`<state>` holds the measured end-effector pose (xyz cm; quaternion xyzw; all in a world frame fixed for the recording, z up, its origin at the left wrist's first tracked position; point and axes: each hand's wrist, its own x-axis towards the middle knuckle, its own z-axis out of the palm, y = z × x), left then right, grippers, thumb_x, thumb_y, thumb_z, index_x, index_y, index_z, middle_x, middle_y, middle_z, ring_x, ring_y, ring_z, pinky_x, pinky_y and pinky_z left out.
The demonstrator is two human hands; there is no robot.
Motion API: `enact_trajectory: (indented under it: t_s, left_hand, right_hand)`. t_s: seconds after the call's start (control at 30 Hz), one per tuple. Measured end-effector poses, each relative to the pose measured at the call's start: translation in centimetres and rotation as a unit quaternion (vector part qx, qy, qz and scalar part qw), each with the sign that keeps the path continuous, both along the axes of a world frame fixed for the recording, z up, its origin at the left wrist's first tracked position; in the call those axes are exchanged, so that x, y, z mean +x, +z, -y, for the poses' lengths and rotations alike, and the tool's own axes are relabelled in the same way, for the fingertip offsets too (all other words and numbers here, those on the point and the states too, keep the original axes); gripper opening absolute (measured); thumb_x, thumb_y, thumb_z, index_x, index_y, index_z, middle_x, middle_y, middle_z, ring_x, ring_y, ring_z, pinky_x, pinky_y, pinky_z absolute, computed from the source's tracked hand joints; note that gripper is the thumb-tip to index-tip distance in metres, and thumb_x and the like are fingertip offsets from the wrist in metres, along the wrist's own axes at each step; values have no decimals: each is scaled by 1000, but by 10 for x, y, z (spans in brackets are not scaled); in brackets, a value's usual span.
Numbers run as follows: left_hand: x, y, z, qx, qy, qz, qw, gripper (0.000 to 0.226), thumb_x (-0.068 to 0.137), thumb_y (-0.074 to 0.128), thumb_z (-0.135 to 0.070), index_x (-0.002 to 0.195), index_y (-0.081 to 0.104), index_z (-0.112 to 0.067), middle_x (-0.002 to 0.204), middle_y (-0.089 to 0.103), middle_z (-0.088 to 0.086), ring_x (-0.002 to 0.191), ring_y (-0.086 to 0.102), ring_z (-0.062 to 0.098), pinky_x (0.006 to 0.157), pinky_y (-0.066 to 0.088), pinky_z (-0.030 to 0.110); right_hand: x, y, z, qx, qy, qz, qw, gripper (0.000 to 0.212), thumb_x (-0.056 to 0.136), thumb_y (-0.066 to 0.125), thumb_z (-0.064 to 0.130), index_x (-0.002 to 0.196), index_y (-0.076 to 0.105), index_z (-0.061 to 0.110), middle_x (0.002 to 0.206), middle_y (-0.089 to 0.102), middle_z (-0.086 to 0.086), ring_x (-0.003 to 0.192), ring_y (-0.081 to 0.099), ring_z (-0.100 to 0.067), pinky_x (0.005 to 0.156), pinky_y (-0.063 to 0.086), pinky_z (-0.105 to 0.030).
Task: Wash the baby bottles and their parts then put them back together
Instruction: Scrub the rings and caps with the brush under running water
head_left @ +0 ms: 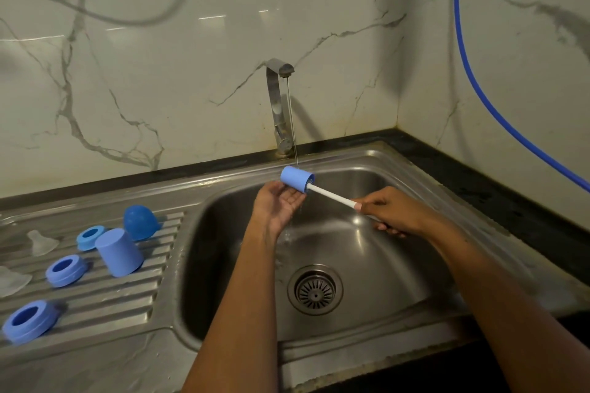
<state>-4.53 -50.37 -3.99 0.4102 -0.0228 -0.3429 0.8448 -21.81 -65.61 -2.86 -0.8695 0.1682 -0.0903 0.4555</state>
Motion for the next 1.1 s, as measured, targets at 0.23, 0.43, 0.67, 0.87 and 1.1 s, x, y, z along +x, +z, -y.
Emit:
enact_trajectory:
  t_s: [0.23, 0.43, 0.67, 0.87, 1.1]
  left_hand:
    - [7, -7, -1, 33, 19, 11, 999, 34, 90, 63, -17, 118, 50, -2, 102, 60, 20, 89, 63, 28, 84, 54, 42]
    - [2, -3, 9, -24, 27, -25, 999, 29, 100, 47, -16, 122, 44, 1, 100, 54, 26, 87, 58, 35, 94, 43, 53]
    - [5, -3, 4, -38, 31, -24, 999, 41, 98, 49, -10, 134, 40, 8, 125, 54, 26, 123, 51, 37, 101, 40, 49]
    - [2, -13, 5, 37, 89, 11, 995, 42, 88, 65, -14, 121, 49, 5, 93, 61, 18, 85, 63, 26, 88, 51, 44]
    - [4, -8, 3, -6, 98, -36, 995, 51, 90, 62, -19, 132, 47, 5, 116, 61, 22, 112, 60, 31, 91, 49, 43]
  right_hand:
    - [-2, 7, 0, 107, 16, -45, 993, 10, 94, 56, 37, 98, 65, 39, 44, 45, 7, 36, 32, -5, 34, 27, -16]
    - [-2, 5, -6, 23, 33, -37, 999, 19, 97, 53, 35, 112, 65, 33, 53, 46, 1, 38, 34, -6, 38, 29, -18]
    - [1, 4, -7, 91, 15, -29, 995, 14, 96, 55, 36, 104, 66, 37, 47, 43, 5, 36, 31, -5, 36, 26, -15]
    - [5, 4, -8, -135, 5, -28, 990, 19, 95, 56, 38, 104, 70, 28, 64, 63, 3, 50, 53, -4, 52, 46, -21]
    - [-1, 9, -10, 100, 24, -54, 993, 12, 95, 56, 36, 100, 66, 33, 46, 45, 4, 36, 33, -5, 34, 28, -16]
